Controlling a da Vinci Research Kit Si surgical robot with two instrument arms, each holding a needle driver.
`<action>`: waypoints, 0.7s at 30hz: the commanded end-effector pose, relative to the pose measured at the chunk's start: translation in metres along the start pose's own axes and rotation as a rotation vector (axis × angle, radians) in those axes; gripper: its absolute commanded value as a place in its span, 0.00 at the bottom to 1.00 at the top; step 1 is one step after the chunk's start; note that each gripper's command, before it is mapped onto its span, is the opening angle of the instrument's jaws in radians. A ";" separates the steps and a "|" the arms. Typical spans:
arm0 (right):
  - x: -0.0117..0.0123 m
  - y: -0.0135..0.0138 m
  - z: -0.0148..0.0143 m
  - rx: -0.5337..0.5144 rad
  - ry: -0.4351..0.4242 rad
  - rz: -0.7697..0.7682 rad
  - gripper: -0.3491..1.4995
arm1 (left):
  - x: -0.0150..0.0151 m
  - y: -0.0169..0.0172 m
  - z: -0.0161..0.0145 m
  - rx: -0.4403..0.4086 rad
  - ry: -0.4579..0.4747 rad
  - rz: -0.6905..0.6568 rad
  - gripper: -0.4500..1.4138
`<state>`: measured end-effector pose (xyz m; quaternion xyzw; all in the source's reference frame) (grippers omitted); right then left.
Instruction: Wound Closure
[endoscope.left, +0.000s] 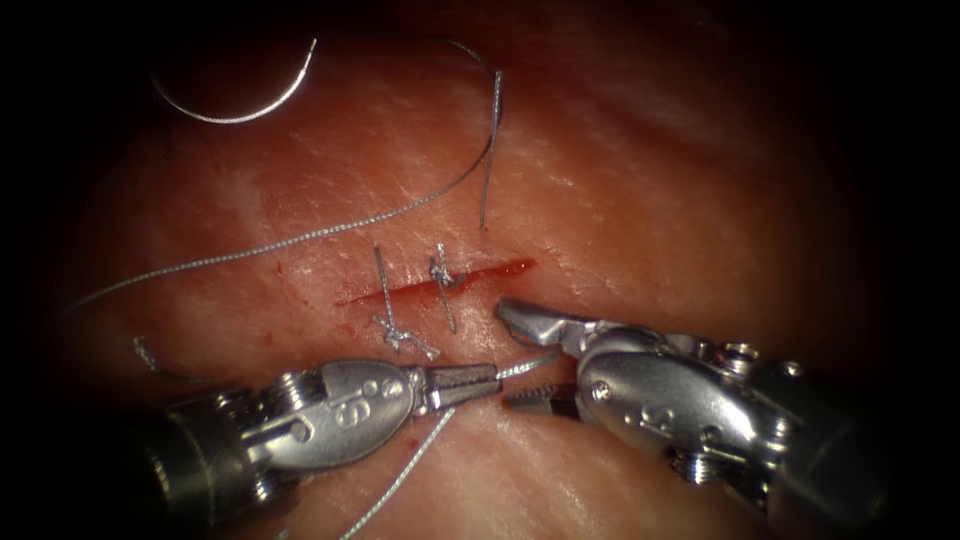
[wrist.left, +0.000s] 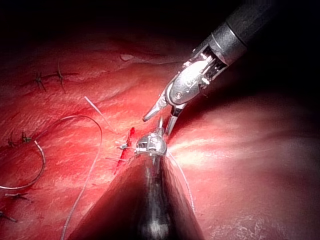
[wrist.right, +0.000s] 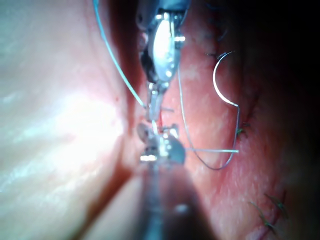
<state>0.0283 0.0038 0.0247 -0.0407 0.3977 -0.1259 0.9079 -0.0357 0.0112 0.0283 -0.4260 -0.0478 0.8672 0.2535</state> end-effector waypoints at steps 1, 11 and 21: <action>0.0001 0.0004 0.0006 0.001 0.002 -0.002 0.74 | -0.0001 -0.0001 0.0008 0.001 0.001 0.002 0.00; -0.0014 0.0016 -0.0007 0.060 -0.047 -0.006 0.00 | 0.0006 -0.0004 0.0004 0.076 -0.016 -0.067 0.57; -0.0054 0.0039 0.0004 0.016 -0.062 0.051 0.00 | 0.0006 0.0013 -0.0021 0.072 -0.018 -0.119 0.67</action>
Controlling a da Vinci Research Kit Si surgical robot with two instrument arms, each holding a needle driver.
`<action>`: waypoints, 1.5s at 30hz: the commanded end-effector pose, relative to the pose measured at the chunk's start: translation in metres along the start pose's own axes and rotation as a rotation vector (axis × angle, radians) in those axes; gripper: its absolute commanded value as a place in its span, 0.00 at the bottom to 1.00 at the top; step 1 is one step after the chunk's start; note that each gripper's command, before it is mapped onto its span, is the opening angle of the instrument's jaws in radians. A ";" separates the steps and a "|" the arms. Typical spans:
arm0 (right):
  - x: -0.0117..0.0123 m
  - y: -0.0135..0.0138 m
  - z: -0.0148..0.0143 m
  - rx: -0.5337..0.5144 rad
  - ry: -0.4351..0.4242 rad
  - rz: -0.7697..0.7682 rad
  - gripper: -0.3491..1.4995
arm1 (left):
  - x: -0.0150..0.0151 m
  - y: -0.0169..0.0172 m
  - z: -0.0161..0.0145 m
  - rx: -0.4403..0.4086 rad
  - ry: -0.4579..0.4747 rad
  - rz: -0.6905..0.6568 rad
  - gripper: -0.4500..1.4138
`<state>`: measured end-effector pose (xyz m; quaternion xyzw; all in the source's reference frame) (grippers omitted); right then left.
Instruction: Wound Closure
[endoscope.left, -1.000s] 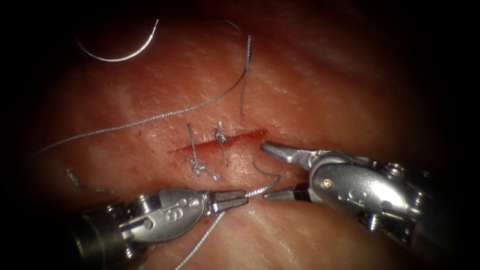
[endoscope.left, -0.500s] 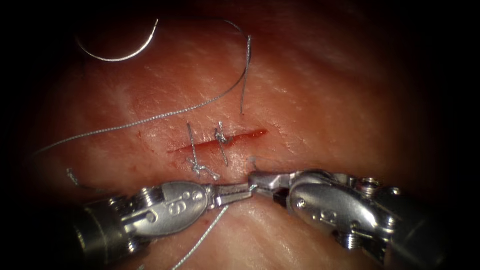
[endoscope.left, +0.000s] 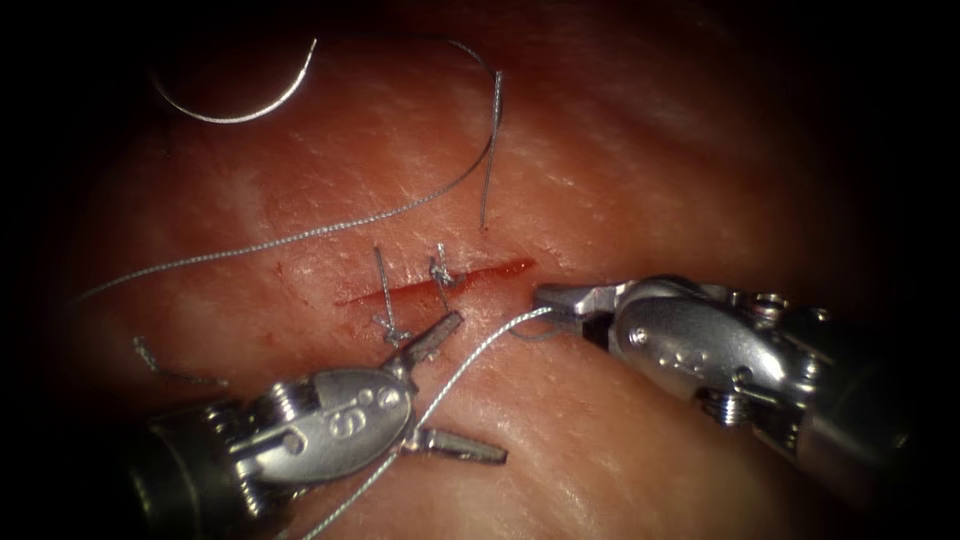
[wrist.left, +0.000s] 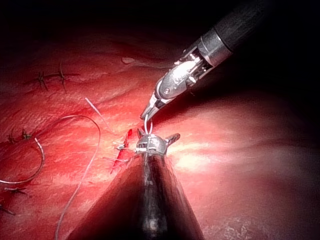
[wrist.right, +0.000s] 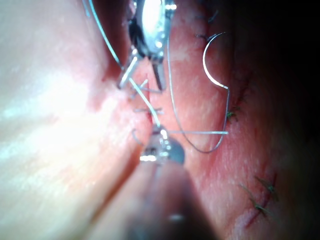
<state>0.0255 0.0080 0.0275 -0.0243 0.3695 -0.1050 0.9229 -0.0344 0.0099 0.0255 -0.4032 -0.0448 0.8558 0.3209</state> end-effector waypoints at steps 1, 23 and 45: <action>-0.0009 0.0011 0.0006 -0.013 0.002 0.006 0.00 | -0.0006 0.0000 -0.0002 -0.002 0.003 0.006 0.66; -0.0024 0.0027 -0.0028 -0.056 0.024 0.044 0.00 | -0.0068 0.0016 -0.0017 0.008 -0.007 -0.044 0.54; -0.0022 0.0009 -0.0022 -0.071 0.020 0.058 0.00 | -0.0071 0.0014 -0.0033 -0.079 0.007 0.011 0.00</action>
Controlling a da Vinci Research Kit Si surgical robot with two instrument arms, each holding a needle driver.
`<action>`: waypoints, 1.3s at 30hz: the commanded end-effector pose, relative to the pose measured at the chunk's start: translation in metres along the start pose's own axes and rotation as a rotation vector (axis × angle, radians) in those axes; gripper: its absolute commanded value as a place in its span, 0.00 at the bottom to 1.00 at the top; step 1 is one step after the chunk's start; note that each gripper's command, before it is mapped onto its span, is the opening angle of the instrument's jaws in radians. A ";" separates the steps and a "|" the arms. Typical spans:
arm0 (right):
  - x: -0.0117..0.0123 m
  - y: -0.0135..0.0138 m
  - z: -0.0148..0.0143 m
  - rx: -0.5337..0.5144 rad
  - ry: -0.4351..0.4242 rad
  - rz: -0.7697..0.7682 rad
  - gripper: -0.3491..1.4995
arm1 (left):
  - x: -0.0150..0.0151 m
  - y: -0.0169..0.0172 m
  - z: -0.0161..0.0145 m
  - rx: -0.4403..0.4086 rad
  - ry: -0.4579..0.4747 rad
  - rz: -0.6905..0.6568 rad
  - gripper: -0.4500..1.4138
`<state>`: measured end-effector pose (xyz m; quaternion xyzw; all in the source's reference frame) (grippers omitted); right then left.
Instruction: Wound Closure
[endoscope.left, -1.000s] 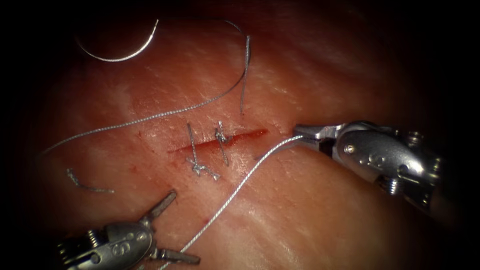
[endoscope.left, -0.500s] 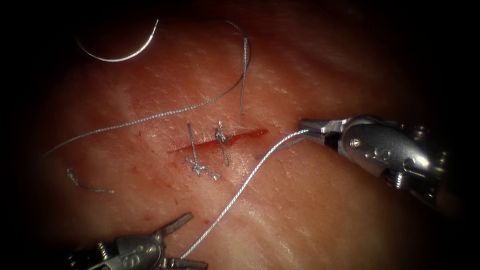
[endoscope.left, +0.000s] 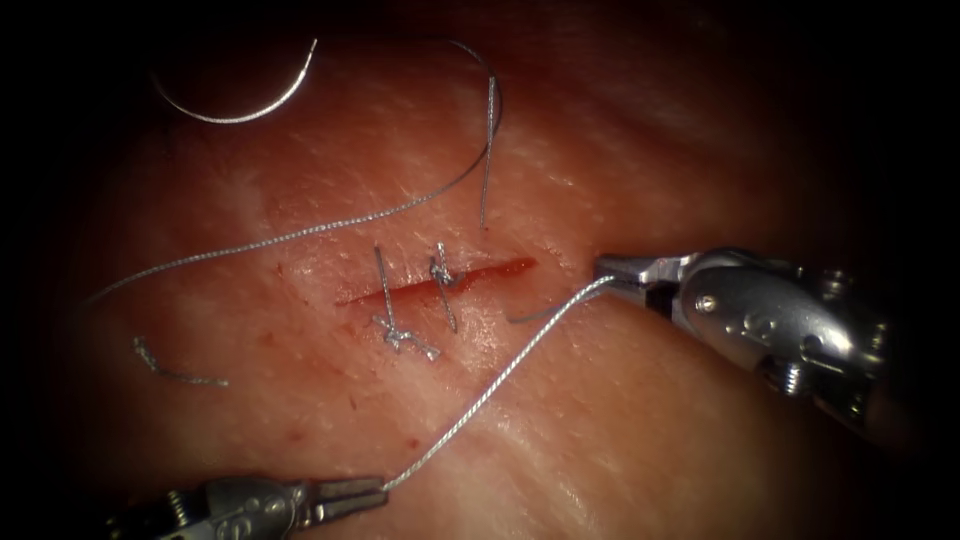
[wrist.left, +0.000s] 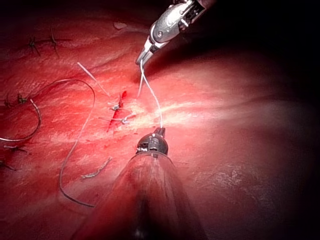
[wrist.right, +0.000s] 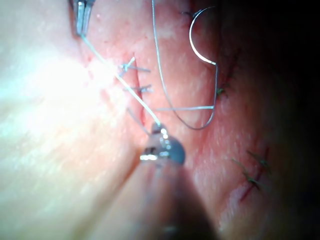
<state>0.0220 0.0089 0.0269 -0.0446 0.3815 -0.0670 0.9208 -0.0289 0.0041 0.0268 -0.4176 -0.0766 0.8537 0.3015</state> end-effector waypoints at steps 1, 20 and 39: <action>0.0000 0.0004 0.0007 -0.003 0.002 0.002 0.00 | 0.0000 -0.0003 0.0006 0.003 0.003 0.014 0.00; -0.0017 0.0003 -0.0074 0.029 0.272 0.235 0.82 | 0.0082 -0.0098 -0.0016 0.041 0.099 0.163 0.00; -0.0033 0.0040 0.0041 0.042 0.390 0.345 0.00 | 0.0105 -0.0135 0.0047 0.030 0.134 0.202 0.00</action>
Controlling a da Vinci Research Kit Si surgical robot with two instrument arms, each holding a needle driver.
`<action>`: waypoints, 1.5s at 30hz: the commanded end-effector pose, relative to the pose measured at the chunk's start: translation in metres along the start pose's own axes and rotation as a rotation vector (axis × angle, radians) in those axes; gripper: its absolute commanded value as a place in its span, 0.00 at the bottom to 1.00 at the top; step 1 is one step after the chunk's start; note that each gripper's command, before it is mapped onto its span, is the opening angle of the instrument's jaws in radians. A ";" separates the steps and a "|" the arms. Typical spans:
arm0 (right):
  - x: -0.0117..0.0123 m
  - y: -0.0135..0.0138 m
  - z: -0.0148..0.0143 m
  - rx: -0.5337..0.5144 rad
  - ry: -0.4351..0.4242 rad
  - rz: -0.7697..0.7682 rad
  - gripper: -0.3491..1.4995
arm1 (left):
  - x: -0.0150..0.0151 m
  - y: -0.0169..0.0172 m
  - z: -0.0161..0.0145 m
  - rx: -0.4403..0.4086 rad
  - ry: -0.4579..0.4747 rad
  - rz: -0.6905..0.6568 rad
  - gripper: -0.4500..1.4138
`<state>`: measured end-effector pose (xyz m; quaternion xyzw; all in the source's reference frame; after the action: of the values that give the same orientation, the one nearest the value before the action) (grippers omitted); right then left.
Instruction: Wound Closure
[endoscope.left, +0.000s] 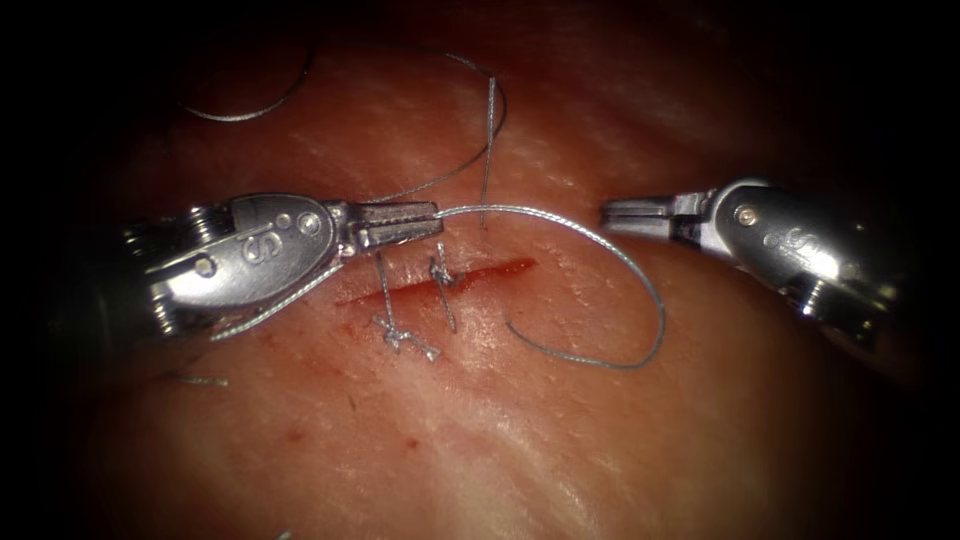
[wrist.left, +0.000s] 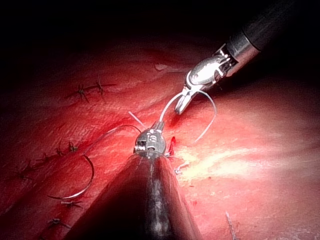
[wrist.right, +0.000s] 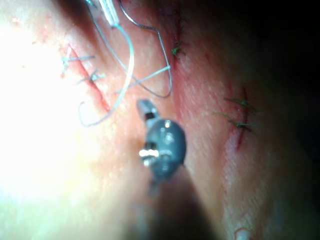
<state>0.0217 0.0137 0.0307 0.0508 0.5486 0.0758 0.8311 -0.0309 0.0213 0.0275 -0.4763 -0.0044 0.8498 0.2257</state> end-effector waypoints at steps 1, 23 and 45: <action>-0.0005 -0.0007 0.0020 0.012 0.017 0.007 0.00 | -0.0005 -0.0008 0.0013 0.014 -0.007 0.006 0.00; 0.0038 -0.0008 0.0029 -0.083 0.262 0.076 0.00 | -0.0078 0.0011 0.0093 0.001 -0.025 0.077 0.00; -0.0006 -0.0035 0.0081 -0.066 0.120 0.034 0.43 | -0.0005 0.0081 0.0034 -0.064 -0.024 0.107 0.00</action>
<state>0.0286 0.0095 0.0335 0.0301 0.5900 0.1105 0.7992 -0.0357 0.0150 0.0268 -0.4727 -0.0057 0.8657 0.1647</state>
